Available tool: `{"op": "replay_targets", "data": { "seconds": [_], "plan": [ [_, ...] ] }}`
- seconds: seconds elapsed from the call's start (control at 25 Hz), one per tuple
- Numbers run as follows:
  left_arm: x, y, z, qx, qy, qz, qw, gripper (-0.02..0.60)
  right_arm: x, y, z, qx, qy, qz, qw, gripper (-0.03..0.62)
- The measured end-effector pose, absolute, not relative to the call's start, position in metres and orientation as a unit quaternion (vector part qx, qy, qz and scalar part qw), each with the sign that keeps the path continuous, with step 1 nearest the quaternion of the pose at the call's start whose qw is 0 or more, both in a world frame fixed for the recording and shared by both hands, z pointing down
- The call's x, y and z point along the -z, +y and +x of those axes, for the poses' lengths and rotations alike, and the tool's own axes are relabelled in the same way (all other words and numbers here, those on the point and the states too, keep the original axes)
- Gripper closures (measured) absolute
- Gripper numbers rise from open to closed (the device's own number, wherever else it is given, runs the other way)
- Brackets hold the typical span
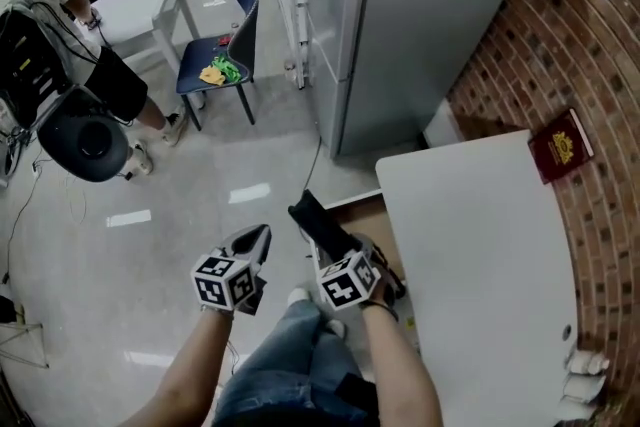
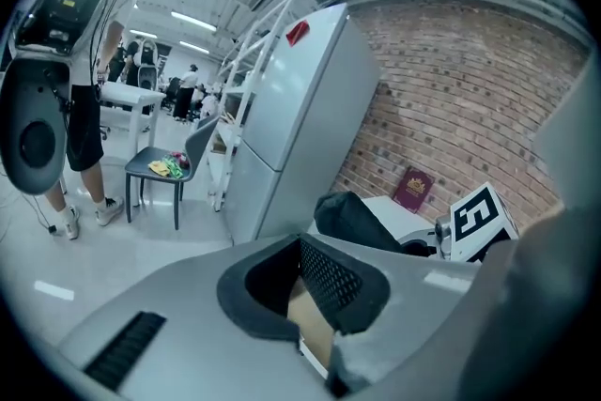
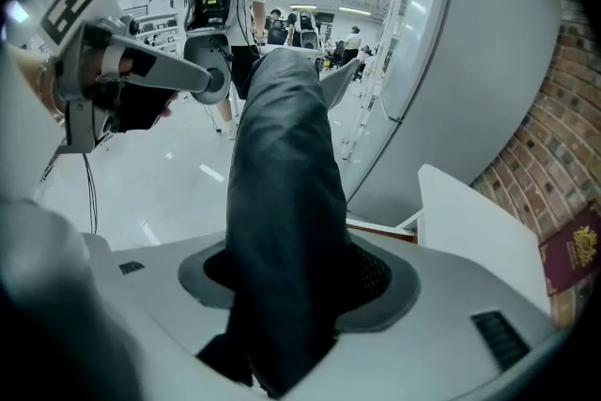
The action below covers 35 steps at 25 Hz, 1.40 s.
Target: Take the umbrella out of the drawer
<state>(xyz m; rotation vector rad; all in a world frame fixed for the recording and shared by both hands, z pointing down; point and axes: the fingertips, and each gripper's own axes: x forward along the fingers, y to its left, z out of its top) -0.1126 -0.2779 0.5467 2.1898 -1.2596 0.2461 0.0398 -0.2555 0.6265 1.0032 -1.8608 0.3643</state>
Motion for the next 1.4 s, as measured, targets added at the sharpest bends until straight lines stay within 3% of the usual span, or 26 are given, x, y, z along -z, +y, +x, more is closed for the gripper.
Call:
{"op": "replay_targets", "data": {
  "seconds": [0.56,1.4],
  "plan": [
    [-0.458,-0.271,-0.085,-0.058,-0.477,0.850,0.217,0.583,-0.525,-0.244,0.064,-0.145,-0.788,0.459,0.383,0.347],
    [-0.377,-0.211,-0.031,-0.026,-0.468,0.874,0.124,0.583,-0.418,-0.159,0.154,-0.133,-0.779,0.565,0.238,0.345]
  ]
}}
